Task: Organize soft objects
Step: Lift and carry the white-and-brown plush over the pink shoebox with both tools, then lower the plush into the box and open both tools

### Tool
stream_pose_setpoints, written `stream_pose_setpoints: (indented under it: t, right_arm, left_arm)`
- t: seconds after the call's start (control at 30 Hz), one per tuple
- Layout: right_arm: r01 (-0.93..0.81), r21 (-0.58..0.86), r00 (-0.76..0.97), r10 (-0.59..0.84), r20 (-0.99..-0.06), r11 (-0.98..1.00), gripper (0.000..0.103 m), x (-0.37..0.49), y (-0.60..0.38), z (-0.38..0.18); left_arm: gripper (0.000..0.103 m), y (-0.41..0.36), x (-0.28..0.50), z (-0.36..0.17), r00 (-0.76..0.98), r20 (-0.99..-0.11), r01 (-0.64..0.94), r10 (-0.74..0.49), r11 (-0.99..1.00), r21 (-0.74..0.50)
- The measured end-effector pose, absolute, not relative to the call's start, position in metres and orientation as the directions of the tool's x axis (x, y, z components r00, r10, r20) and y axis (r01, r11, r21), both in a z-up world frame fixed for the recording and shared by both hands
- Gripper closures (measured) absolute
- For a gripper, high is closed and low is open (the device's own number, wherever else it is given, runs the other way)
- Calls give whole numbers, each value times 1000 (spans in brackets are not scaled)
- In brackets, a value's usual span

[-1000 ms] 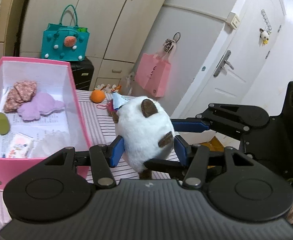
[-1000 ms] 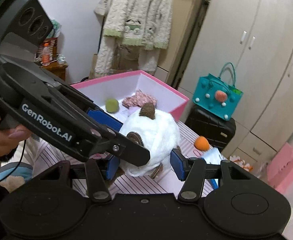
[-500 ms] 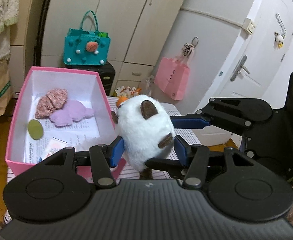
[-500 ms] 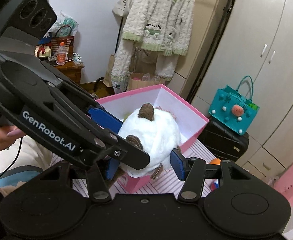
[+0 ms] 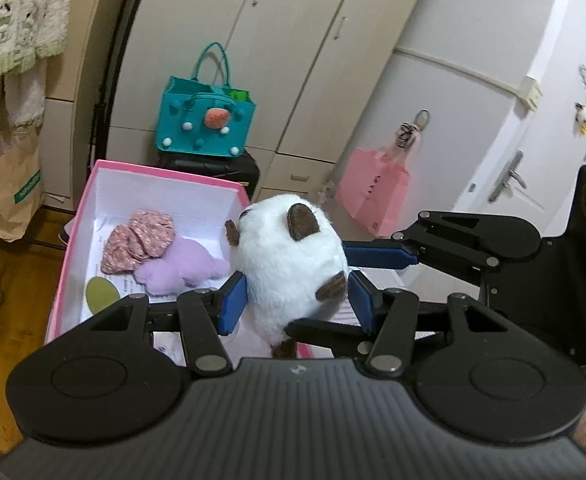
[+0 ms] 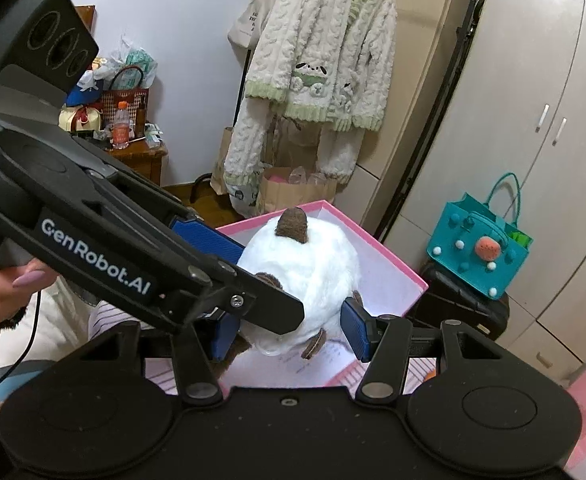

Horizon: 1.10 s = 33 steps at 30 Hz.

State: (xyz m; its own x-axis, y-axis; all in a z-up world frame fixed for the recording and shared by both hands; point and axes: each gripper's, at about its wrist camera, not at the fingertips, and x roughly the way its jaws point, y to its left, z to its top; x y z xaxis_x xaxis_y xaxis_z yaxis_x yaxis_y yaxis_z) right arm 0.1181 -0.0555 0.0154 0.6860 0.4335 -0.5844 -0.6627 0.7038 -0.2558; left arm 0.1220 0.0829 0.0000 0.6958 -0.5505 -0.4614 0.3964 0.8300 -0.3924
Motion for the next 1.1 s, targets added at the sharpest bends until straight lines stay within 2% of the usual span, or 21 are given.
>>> stream_pose_setpoints:
  t: [0.2,0.53,0.87,1.1]
  right_arm:
    - [-686,-235,659,451,-602,689,42,157,-47,-5]
    - [-751,-236,573,432,-696,617,44,213,-28,-46]
    - [-818,-288,515,410,-753,497,44,216,-27,-55]
    - [-831,-366,516,335,-788,419,46,215,-21,-64]
  left_arm:
    - [50,89,163,-21,690,-512,324,-512,851,-414]
    - [50,104,226,-73,597,-618,168,-511,833,-527]
    - [49,101,236,-94,517,-648,163,-560,807,-568]
    - [49,103,238,-96,501,-650,180,-572,803,-568]
